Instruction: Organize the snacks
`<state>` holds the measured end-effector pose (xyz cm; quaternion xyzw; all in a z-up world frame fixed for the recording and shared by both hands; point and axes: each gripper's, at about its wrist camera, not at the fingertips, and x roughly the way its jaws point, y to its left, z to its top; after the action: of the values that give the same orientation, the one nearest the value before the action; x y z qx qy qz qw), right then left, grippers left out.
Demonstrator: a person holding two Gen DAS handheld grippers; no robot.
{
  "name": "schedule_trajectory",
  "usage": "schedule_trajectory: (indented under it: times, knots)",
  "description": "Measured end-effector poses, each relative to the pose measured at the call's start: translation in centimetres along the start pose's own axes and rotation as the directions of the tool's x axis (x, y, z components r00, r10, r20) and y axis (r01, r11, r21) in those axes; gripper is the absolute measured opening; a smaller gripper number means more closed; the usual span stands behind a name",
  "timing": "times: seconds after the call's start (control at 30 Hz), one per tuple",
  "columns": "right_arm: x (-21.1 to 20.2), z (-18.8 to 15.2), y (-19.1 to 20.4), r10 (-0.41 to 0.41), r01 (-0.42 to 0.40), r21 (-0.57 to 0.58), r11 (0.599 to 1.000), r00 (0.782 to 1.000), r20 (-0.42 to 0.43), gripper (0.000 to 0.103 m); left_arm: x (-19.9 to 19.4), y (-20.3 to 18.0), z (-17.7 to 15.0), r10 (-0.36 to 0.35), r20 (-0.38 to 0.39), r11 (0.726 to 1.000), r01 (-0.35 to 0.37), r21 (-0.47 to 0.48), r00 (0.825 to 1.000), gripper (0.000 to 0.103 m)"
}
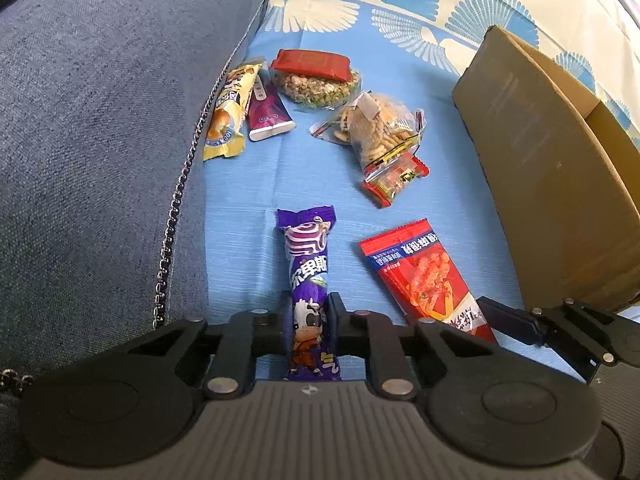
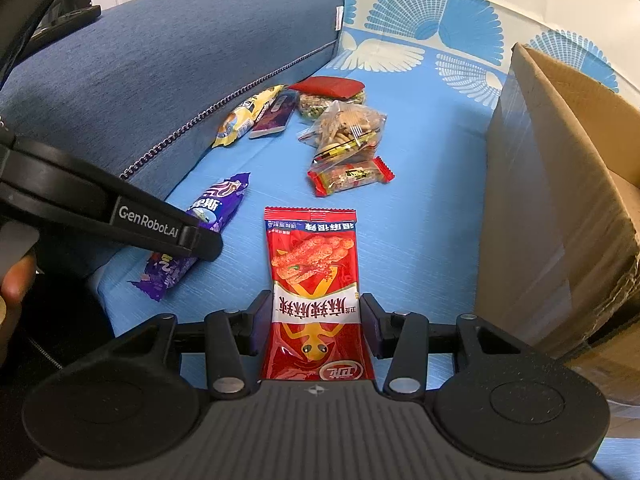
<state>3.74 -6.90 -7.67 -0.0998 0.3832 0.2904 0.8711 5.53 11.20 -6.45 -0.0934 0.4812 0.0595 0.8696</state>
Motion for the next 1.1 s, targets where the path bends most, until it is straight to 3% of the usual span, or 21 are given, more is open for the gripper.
schedule_trajectory:
  times: [1.1]
  knots:
    - [0.06,0.05,-0.08,0.005,-0.005,-0.003,1.000,1.000,-0.003,0.049,0.21,-0.14,0.04,-0.003,-0.006,1.000,0.003,0.006,1.000,0.021]
